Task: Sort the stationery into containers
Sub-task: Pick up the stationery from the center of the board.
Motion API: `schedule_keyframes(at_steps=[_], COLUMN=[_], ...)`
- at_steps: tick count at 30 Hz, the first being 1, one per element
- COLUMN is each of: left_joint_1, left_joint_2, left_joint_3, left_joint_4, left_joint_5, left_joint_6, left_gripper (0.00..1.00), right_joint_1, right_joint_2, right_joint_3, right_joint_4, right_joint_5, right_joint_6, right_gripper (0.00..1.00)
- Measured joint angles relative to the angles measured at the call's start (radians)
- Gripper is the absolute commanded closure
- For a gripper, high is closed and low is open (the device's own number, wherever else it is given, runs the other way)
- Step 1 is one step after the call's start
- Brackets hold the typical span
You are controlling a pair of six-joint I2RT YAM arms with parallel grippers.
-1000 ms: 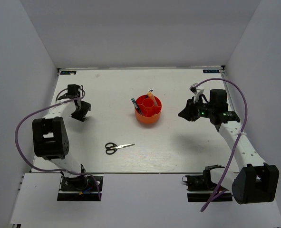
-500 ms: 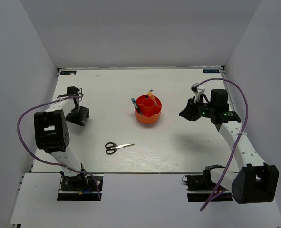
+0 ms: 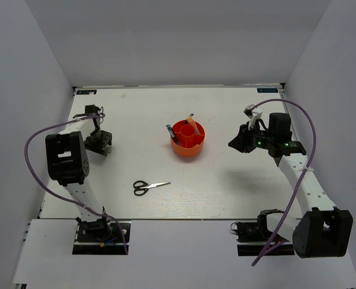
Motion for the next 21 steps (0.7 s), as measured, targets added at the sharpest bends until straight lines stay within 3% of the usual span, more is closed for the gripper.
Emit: schedule_keyframes(at_steps=[5,9,17,21], left_joint_1=[0.003,0.01,0.019,0.018], left_joint_2=[0.025,0.036,0.05,0.026], left_joint_3=[0.019,0.032,0.052,0.02], left_joint_4=[-0.015,-0.035,-0.066,-0.031], left_joint_5=[-0.004,-0.005,-0.002,0.026], left_joint_6=[-0.001,-0.001,0.014,0.046], left_gripper=[0.35,0.43,0.88,1.0], right_joint_1=[-0.004,-0.012,-0.032,-0.043], right_joint_2=[0.0,0.0,0.0,0.0], right_joint_3=[0.0,0.0,0.0,0.0], right_joint_4=[0.0,0.0,0.0,0.0], right_joint_5=[-0.002,-0.004,-0.019,-0.031], right_joint_6=[0.0,0.0,0.015,0.021], right_gripper=[0.76,0.76,0.76,0.76])
